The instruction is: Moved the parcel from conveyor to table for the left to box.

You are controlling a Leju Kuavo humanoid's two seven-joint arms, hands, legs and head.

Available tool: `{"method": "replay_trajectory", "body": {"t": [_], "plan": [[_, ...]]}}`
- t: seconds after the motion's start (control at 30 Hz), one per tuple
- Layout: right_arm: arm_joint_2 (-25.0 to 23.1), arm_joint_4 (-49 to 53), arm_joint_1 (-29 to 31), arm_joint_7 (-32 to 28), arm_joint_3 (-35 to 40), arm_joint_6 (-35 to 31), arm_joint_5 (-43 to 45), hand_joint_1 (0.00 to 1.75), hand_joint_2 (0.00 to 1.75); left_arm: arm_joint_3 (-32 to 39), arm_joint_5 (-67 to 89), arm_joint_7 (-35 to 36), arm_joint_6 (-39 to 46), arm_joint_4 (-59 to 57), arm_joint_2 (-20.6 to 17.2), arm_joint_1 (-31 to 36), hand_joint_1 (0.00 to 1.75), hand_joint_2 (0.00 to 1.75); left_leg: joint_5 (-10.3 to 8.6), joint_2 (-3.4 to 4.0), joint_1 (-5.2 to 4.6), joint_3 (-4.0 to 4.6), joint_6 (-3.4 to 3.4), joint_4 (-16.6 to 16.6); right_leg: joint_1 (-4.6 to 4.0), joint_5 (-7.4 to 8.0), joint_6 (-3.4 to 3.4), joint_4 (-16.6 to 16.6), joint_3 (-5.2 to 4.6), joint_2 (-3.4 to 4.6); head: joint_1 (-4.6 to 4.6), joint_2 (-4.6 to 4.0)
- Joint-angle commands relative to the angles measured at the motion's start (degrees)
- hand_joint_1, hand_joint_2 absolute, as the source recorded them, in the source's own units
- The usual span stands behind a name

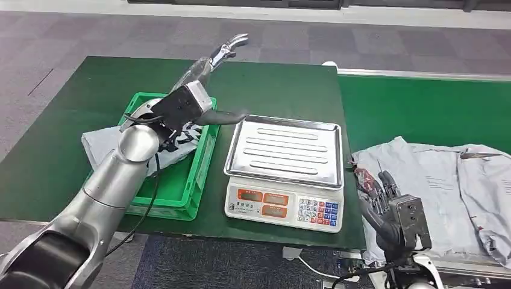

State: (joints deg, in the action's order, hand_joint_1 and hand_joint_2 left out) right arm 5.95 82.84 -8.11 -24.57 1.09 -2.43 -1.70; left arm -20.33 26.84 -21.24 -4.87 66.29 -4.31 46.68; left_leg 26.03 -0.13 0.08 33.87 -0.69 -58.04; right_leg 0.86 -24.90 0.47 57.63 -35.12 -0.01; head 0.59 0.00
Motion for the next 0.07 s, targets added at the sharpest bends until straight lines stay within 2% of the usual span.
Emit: {"method": "replay_trajectory", "body": {"t": [0.03, 0.07], "plan": [[-3.1, 2.84, -1.3, 0.77, -2.53, -0.51, -0.72, 0.0, 1.75, -5.28, -2.44, 0.42, 0.18, 1.05, -3.59, -5.08, 0.0, 1.75, 0.03, 0.09, 0.02, -0.24, -0.03, 0.14, -0.03, -0.01, -0.05, -0.13, 0.2, 0.07, 0.0, 0.0], [-3.39, 3.56, -1.5, 1.02, -2.82, -0.59, -1.27, 0.0, 1.75, -4.91, -3.09, 0.33, 0.36, 0.3, -3.18, -5.92, 0.0, 1.75, 0.02, 0.08, 0.01, -0.34, -0.04, 0.24, -0.02, -0.01, -0.07, -0.21, 0.29, 0.06, 0.0, 0.0]]}}
